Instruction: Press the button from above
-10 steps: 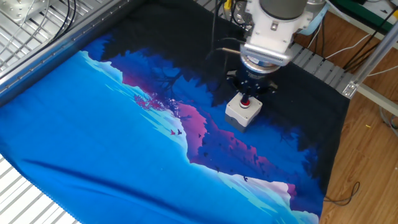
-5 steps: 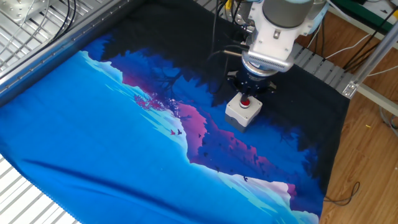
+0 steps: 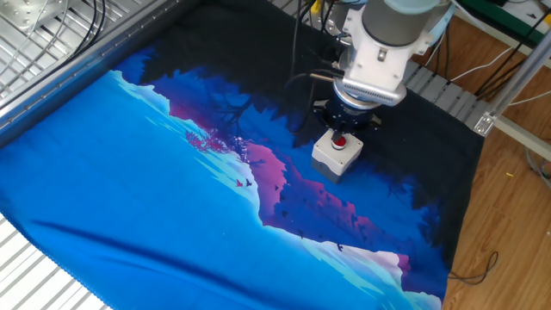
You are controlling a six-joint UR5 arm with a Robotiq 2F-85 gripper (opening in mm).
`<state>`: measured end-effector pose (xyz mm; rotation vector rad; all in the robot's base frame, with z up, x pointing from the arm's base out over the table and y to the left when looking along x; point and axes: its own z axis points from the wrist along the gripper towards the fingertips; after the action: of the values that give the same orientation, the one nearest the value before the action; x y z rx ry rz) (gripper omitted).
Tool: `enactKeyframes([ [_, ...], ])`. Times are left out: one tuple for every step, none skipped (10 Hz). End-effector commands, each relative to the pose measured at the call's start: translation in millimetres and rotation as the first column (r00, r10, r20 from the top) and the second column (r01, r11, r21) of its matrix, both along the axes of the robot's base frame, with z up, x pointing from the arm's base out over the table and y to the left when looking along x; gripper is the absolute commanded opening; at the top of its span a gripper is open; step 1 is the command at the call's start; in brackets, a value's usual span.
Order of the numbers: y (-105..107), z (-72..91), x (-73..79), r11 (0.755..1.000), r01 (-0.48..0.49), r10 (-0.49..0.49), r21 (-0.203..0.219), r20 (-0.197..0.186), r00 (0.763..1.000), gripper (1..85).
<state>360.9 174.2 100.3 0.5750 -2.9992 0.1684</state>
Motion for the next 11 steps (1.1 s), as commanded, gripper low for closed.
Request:
enactKeyframes([
  [13,7.0,-3.5,1.0,0.01,-0.01,-0.007,-0.026,1.0,1.0],
  [10,3.3,0.1,1.0,0.008,-0.009,-0.022,-0.026,1.0,1.0],
  [8,-2.6,4.1,1.0,-0.001,0.0,-0.03,-0.028,1.0,1.0],
  [5,-4.4,4.8,0.999,-0.01,0.008,-0.042,-0.031,0.999,1.0],
  [-7,-1.8,4.5,0.995,-0.043,0.04,-0.086,-0.038,0.998,1.0],
  [-8,-1.1,0.4,0.994,-0.057,0.051,-0.097,-0.061,0.997,1.0],
  [-3,-0.9,-0.2,0.994,-0.055,0.049,-0.093,-0.066,0.997,1.0],
  [1,-0.5,0.2,0.994,-0.05,0.044,-0.093,-0.066,0.997,1.0],
  [5,0.1,1.1,0.995,-0.047,0.041,-0.094,-0.066,0.997,1.0],
  [9,0.4,-1.2,0.994,-0.049,0.042,-0.094,-0.074,0.996,1.0],
  [12,-0.9,-4.6,0.995,-0.05,0.043,-0.089,-0.085,0.995,1.0],
])
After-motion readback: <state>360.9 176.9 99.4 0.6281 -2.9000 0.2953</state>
